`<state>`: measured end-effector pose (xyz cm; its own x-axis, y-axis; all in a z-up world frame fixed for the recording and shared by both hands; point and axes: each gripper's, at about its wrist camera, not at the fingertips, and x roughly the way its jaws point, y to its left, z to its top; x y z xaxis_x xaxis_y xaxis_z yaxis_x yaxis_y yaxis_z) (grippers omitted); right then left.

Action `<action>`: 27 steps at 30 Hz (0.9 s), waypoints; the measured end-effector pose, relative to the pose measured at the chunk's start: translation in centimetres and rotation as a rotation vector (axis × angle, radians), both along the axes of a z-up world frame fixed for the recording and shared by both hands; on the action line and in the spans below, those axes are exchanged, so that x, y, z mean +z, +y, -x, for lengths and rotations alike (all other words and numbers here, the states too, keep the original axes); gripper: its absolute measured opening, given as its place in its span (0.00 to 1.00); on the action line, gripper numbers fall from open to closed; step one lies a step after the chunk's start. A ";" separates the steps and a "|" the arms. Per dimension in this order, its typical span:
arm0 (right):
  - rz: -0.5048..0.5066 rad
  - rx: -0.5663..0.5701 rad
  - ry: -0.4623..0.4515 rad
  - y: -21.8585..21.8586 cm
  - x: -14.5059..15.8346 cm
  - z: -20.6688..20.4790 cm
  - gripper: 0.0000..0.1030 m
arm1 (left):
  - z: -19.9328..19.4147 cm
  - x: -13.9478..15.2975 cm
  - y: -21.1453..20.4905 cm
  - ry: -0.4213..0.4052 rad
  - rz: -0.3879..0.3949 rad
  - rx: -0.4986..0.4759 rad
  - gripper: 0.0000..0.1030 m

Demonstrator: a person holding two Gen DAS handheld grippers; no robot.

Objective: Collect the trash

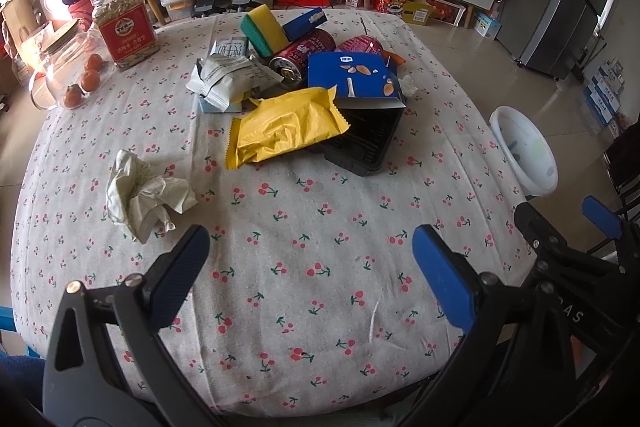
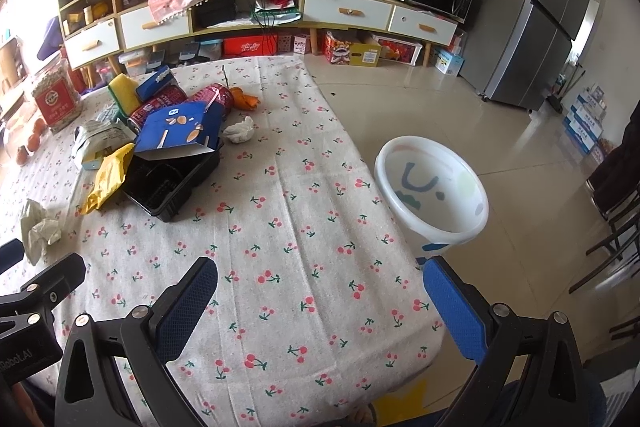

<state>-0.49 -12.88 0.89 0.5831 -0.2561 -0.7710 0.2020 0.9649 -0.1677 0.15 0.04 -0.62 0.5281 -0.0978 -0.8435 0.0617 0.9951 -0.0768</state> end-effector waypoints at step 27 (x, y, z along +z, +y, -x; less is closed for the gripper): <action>-0.005 0.008 0.028 -0.1 -0.8 -0.5 1.00 | -0.4 0.1 1.3 0.012 0.051 0.041 0.98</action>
